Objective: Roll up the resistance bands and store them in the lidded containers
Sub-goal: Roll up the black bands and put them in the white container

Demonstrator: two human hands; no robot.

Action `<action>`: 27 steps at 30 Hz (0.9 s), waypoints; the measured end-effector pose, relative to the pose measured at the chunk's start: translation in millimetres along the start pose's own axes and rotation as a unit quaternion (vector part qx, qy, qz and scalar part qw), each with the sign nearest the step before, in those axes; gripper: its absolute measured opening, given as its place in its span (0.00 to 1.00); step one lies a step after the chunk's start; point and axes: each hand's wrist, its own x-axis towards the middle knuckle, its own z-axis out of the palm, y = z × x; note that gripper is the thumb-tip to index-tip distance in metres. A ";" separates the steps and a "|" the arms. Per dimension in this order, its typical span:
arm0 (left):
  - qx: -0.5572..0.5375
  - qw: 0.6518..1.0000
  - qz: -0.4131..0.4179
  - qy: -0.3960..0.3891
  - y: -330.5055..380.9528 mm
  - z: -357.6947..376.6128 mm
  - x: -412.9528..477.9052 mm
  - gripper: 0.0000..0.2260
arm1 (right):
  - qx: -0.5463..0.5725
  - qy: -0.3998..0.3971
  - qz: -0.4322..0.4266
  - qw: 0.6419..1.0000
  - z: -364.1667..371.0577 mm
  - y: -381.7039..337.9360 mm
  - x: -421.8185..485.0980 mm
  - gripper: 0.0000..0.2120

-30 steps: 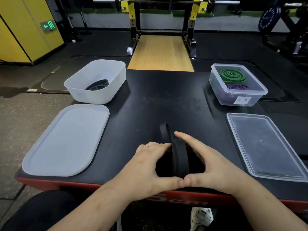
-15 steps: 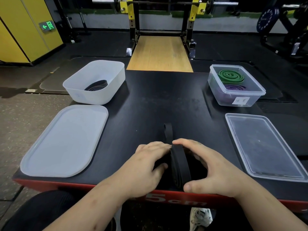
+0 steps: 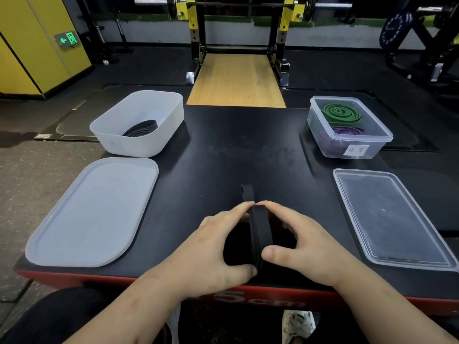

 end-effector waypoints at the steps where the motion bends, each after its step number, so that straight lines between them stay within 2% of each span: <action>1: -0.001 1.000 0.000 -0.004 1.2 -0.4 0.4 0.46 | -0.003 0.005 -0.003 1.000 1.2 0.7 1.3 0.28; 3: -0.006 1.000 -0.003 -0.007 1.9 -0.4 1.3 0.48 | -0.009 0.013 -0.001 1.000 3.6 2.4 3.3 0.28; 6: -0.007 1.000 0.005 0.020 1.2 1.4 2.4 0.44 | -0.012 -0.001 0.002 1.000 1.8 4.8 4.4 0.29; 11: 0.002 0.998 0.035 0.042 11.1 6.0 0.3 0.36 | -0.024 -0.046 0.011 0.999 -3.4 9.2 0.3 0.45; 14: -0.005 0.999 0.025 0.034 10.1 5.7 2.3 0.35 | -0.003 -0.031 0.006 0.999 -3.4 7.8 2.6 0.37; 17: -0.008 0.999 0.014 0.036 5.2 6.5 1.6 0.42 | 0.007 -0.023 -0.011 1.000 -3.0 3.3 4.7 0.29; 19: 0.001 0.999 0.007 0.035 3.5 7.8 0.1 0.45 | 0.013 -0.023 -0.015 1.000 -1.7 2.6 5.1 0.26; 22: -0.003 0.999 0.011 0.048 2.0 9.7 0.7 0.42 | 0.009 -0.022 -0.012 1.000 0.4 6.9 5.7 0.25; 24: -0.010 0.998 0.007 0.060 2.0 11.2 2.2 0.39 | -0.002 -0.023 -0.003 1.000 1.1 10.4 4.6 0.30; 27: -0.010 0.997 0.004 0.073 0.7 14.7 5.0 0.33 | -0.023 -0.032 0.011 0.999 -0.4 12.6 1.4 0.42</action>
